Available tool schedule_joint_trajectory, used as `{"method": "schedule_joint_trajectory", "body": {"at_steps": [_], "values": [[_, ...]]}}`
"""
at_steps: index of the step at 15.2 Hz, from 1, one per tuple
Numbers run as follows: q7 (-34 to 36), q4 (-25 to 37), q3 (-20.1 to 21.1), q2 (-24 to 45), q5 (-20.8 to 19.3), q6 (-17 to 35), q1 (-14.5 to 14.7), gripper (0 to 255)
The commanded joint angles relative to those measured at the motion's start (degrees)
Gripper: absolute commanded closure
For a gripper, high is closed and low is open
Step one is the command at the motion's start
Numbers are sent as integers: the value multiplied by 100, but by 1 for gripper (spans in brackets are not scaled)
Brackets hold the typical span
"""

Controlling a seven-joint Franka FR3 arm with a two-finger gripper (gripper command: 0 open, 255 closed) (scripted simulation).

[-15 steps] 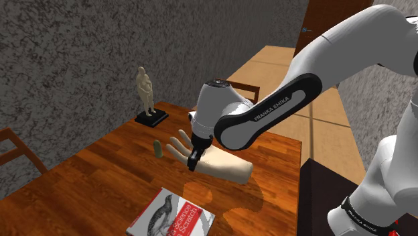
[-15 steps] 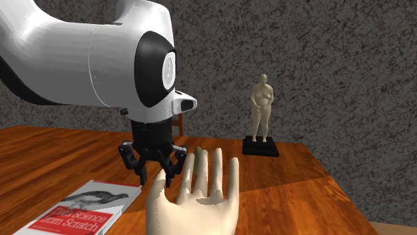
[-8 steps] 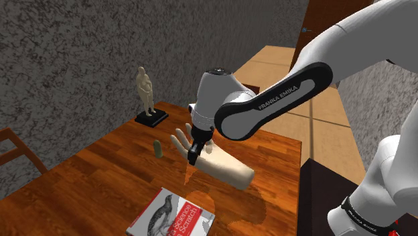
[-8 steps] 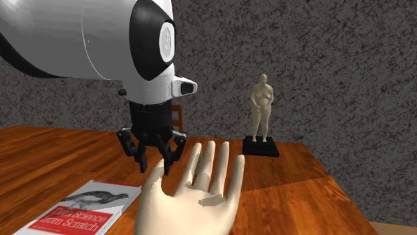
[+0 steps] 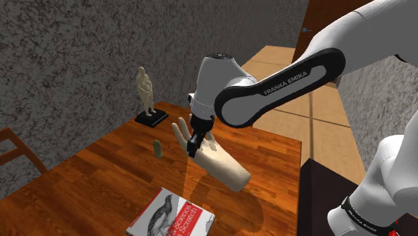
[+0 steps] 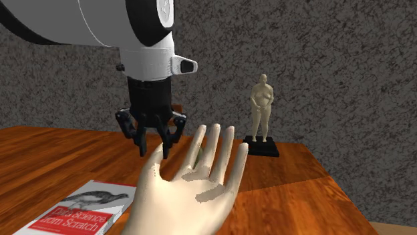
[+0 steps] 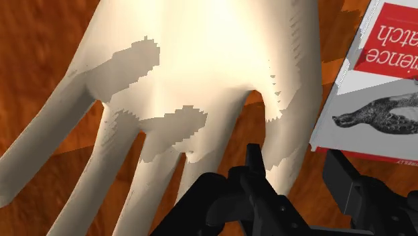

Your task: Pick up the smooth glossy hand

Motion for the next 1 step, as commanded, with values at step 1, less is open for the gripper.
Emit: {"method": "schedule_joint_trajectory", "body": {"at_steps": [1], "values": [[11,43,4,-22,0,-49,5,255]]}}
